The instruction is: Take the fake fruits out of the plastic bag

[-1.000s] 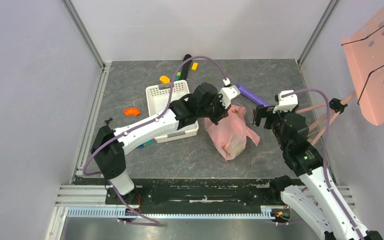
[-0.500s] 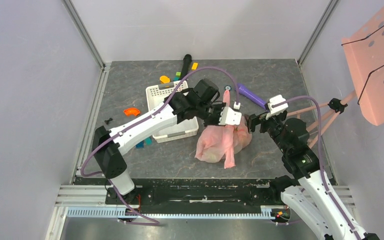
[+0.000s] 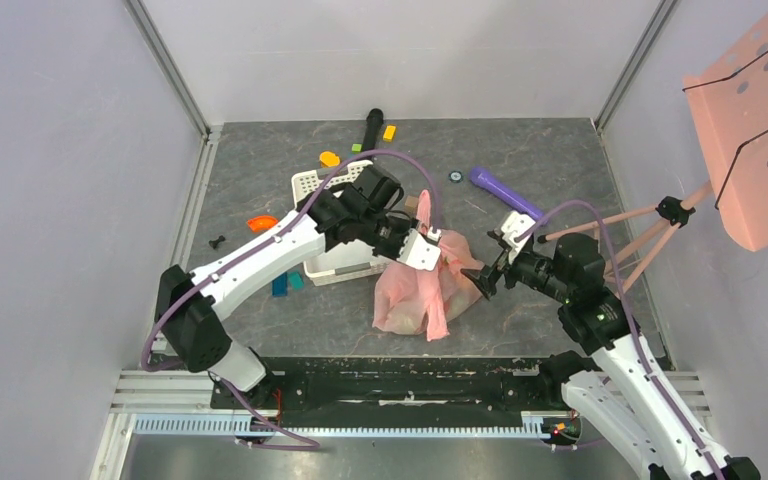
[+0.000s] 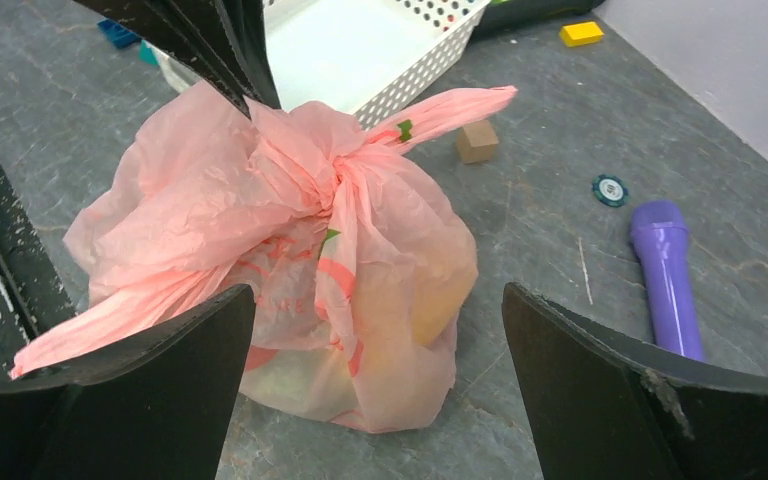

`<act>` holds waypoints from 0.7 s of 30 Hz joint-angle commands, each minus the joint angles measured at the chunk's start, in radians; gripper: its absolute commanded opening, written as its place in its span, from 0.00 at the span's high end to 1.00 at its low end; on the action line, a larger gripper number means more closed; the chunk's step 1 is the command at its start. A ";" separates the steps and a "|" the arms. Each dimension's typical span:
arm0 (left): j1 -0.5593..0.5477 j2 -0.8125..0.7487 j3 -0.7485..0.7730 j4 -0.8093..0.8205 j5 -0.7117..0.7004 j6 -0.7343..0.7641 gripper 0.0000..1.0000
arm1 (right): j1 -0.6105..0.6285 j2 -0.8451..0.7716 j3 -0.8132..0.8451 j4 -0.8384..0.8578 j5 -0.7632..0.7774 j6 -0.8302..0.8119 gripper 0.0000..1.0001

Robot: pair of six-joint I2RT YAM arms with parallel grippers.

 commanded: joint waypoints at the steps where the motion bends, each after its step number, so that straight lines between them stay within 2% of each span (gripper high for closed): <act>1: -0.004 -0.063 -0.041 0.106 0.064 0.080 0.98 | -0.001 0.029 -0.007 0.008 -0.090 -0.070 0.03; 8: -0.004 -0.077 -0.080 0.149 0.059 0.088 0.98 | 0.000 0.163 0.003 0.018 -0.135 -0.120 0.08; 21: -0.004 -0.051 -0.062 0.150 0.078 0.070 0.98 | -0.001 0.286 0.009 0.136 -0.146 -0.134 0.09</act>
